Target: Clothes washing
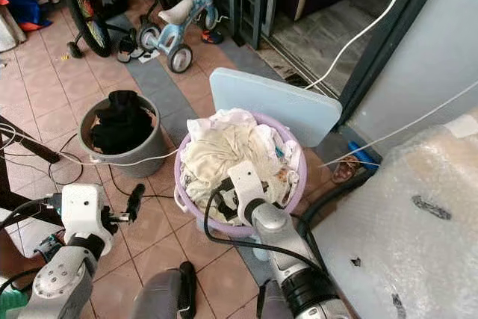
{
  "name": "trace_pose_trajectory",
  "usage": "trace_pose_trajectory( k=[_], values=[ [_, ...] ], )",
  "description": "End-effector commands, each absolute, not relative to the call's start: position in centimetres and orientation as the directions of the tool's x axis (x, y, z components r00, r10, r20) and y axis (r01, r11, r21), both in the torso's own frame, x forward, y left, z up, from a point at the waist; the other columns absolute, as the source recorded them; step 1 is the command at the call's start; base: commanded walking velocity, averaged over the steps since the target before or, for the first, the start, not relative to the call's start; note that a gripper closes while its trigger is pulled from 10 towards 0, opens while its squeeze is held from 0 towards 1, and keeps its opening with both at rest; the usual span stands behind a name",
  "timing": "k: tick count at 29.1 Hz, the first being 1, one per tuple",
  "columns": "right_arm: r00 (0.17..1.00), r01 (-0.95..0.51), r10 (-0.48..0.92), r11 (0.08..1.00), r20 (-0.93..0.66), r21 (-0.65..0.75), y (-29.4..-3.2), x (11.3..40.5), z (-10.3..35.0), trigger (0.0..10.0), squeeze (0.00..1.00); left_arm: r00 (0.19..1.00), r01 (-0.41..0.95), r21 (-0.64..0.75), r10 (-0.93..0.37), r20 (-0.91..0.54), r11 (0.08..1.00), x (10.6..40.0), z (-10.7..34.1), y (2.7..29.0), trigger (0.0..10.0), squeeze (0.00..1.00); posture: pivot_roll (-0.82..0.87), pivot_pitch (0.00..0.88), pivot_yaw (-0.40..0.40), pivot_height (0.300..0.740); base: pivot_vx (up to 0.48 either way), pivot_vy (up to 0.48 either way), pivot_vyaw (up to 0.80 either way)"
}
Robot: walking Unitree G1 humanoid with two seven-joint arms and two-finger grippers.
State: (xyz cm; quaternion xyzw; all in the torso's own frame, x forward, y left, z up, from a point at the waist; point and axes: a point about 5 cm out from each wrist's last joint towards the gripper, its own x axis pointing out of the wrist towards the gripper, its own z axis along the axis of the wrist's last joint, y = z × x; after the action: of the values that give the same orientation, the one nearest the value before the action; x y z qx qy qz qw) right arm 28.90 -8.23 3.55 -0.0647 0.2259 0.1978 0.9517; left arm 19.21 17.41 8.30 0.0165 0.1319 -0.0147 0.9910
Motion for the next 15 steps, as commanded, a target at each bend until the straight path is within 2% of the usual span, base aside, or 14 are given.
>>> trace_pose_trajectory(
  k=[1,7,8,9,15],
  values=[
    [0.817,-0.369,0.315,0.929,-0.482,-0.018,-8.6,28.6,2.7,10.0,0.00,0.962,0.031,0.041,-0.019,-0.273,0.999,18.8,8.5,17.6,10.0,0.00,0.15,0.329,0.037,0.740,0.000,0.000,0.00],
    [0.832,-0.242,0.208,0.970,-0.515,0.000,-9.9,29.5,2.0,10.0,0.00,0.960,0.044,0.043,-0.030,-0.279,0.998,18.0,8.9,17.3,10.0,0.00,0.16,0.365,0.033,0.740,0.000,0.000,0.00],
    [0.826,-0.222,0.195,0.975,-0.529,0.013,-10.1,29.6,1.9,6.4,0.00,0.959,0.046,0.039,-0.033,-0.282,0.998,18.0,8.9,17.1,10.0,0.00,0.15,0.368,0.031,0.740,0.000,0.000,0.00],
    [0.823,-0.202,0.185,0.979,-0.537,0.027,-10.3,29.7,1.7,0.0,0.00,0.958,0.047,0.036,-0.035,-0.283,0.998,18.0,9.0,17.0,10.0,0.00,0.15,0.368,0.030,0.740,0.000,0.000,0.00],
    [0.855,-0.142,0.145,0.989,-0.497,0.043,-11.4,30.7,2.6,0.0,0.00,0.959,0.052,0.021,-0.044,-0.282,0.998,18.8,9.1,16.6,10.0,0.00,0.12,0.356,0.023,0.740,0.000,0.000,0.00]
  ],
)
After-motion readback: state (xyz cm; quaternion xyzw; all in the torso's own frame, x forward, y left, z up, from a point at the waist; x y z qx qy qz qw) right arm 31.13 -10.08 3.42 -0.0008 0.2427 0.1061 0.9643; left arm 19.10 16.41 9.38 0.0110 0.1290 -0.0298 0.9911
